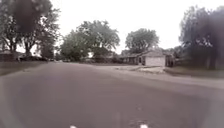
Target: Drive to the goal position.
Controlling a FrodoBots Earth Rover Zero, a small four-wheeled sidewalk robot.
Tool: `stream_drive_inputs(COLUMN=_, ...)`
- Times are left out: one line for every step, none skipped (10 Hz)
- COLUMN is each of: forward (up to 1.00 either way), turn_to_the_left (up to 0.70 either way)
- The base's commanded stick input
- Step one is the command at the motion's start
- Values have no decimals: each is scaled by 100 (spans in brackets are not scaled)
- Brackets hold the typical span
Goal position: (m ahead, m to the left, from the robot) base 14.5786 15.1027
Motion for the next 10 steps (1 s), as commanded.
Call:
stream_drive_inputs(forward=100, turn_to_the_left=0)
stream_drive_inputs(forward=100, turn_to_the_left=0)
stream_drive_inputs(forward=100, turn_to_the_left=0)
stream_drive_inputs(forward=100, turn_to_the_left=2)
stream_drive_inputs(forward=100, turn_to_the_left=3)
stream_drive_inputs(forward=100, turn_to_the_left=3)
stream_drive_inputs(forward=100, turn_to_the_left=3)
stream_drive_inputs(forward=100, turn_to_the_left=3)
stream_drive_inputs(forward=100, turn_to_the_left=6)
stream_drive_inputs(forward=100, turn_to_the_left=7)
